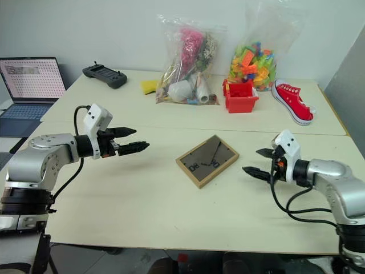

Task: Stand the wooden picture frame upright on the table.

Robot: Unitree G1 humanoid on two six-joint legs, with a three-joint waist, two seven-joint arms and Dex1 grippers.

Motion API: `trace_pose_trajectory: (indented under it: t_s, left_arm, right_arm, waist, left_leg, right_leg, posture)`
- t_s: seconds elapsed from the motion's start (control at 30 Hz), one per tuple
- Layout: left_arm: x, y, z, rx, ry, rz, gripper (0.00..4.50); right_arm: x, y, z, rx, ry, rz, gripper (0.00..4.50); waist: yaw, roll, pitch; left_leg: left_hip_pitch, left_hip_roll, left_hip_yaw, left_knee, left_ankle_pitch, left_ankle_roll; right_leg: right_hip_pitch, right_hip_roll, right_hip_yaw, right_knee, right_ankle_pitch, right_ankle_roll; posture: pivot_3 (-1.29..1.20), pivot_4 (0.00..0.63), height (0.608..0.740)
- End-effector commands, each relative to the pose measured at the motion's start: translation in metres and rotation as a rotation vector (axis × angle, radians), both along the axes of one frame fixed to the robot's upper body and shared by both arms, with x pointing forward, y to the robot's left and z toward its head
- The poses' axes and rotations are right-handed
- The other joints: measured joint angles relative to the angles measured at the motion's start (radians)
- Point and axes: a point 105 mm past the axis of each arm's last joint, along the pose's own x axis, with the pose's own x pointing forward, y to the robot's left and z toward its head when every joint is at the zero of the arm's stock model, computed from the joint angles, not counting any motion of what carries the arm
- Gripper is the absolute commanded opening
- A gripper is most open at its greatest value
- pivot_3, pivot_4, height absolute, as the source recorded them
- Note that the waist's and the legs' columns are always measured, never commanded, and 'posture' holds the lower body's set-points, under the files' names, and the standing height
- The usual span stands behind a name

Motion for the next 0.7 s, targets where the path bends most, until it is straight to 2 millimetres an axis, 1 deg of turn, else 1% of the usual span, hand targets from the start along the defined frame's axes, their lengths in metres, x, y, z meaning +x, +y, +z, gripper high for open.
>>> trace_pose_trajectory:
  t_s: [0.03,0.17,0.3,0.37,0.4,0.43,0.47,0.5,0.57,0.63,0.7]
  left_arm:
    - [0.005,-0.001,0.015,0.043,-0.066,-0.037,4.5]
    - [0.01,-0.005,0.015,0.03,-0.075,-0.038,4.5]
    - [0.016,-0.006,0.013,0.007,-0.092,-0.021,4.5]
    - [0.025,-0.006,0.01,0.004,-0.116,0.027,4.5]
    - [0.03,-0.007,0.005,0.009,-0.122,0.045,4.14]
    - [0.036,-0.012,0.001,0.011,-0.132,0.059,4.02]
    - [0.04,-0.015,-0.002,0.01,-0.136,0.067,3.8]
    - [0.044,-0.02,-0.005,0.009,-0.139,0.066,3.51]
    - [0.049,-0.03,-0.011,0.016,-0.135,0.061,3.09]
    - [0.055,-0.039,-0.021,0.023,-0.108,0.064,2.68]
    - [0.059,-0.049,-0.027,0.013,-0.08,0.056,2.21]
  right_arm:
    - [-0.005,0.009,0.015,0.011,-0.041,0.056,4.46]
    - [-0.001,0.009,0.014,0.027,-0.06,0.007,4.46]
    - [0.002,0.004,0.007,0.01,-0.067,-0.048,4.46]
    - [0.005,0.001,0.001,0.003,-0.073,-0.092,4.46]
    - [0.008,0.0,-0.002,0.016,-0.074,-0.127,4.5]
    - [0.01,-0.002,-0.007,0.016,-0.071,-0.164,4.11]
    - [0.011,-0.002,-0.011,0.013,-0.067,-0.186,3.97]
    - [0.011,-0.002,-0.014,0.009,-0.064,-0.199,3.65]
    - [0.014,-0.001,-0.019,-0.001,-0.063,-0.227,3.13]
    - [0.018,0.001,-0.024,-0.024,-0.068,-0.249,2.68]
    - [0.022,0.008,-0.028,-0.026,-0.07,-0.26,2.17]
  waist:
    - [0.0,0.0,0.0]
    - [0.0,-0.001,0.001]
    - [0.001,-0.001,0.001]
    - [0.001,-0.002,0.001]
    - [0.001,-0.002,0.001]
    - [0.001,-0.002,0.001]
    - [0.001,-0.002,0.001]
    - [0.002,-0.002,0.001]
    - [0.002,-0.002,0.001]
    - [0.002,-0.002,0.001]
    - [0.002,-0.002,0.001]
  left_leg:
    - [0.0,0.0,0.0,0.0,0.0,0.0]
    - [-0.001,0.0,0.0,0.0,0.0,0.0]
    - [-0.001,0.0,0.0,0.0,0.0,0.001]
    - [-0.001,0.0,0.0,0.001,0.0,0.001]
    - [-0.001,0.0,0.0,0.001,0.0,0.001]
    - [-0.001,0.0,0.0,0.001,0.0,0.001]
    - [-0.001,0.0,0.0,0.001,0.0,0.001]
    - [-0.001,0.0,0.0,0.001,0.0,0.001]
    - [-0.001,0.0,0.0,0.001,0.0,0.001]
    - [-0.002,0.0,0.0,0.001,0.0,0.001]
    - [-0.002,0.0,0.0,0.001,0.0,0.001]
  right_leg:
    - [0.0,0.0,0.0,0.0,0.0,0.0]
    - [0.0,0.0,0.0,0.0,0.0,0.0]
    - [0.0,0.0,0.0,0.0,0.0,0.0]
    - [-0.001,0.0,0.0,0.0,0.0,0.0]
    - [0.0,0.0,0.0,0.0,0.0,0.0]
    - [0.0,0.0,0.0,0.0,0.0,0.0]
    - [0.0,0.0,0.0,0.0,0.0,0.0]
    - [0.0,0.0,0.0,0.0,0.0,0.0]
    - [0.0,0.0,0.0,0.0,0.0,0.0]
    - [-0.001,0.0,0.0,0.0,0.0,0.0]
    - [-0.001,0.0,0.0,0.0,0.0,0.0]
  posture:
    - [0.0,0.15,0.74]
    - [0.0,0.15,0.74]
    - [0.0,0.15,0.74]
    - [0.0,0.15,0.74]
    - [0.0,0.15,0.74]
    - [0.0,0.15,0.74]
    - [0.0,0.15,0.74]
    - [0.0,0.15,0.74]
    - [0.0,0.15,0.74]
    - [0.0,0.15,0.74]
    - [0.0,0.15,0.74]
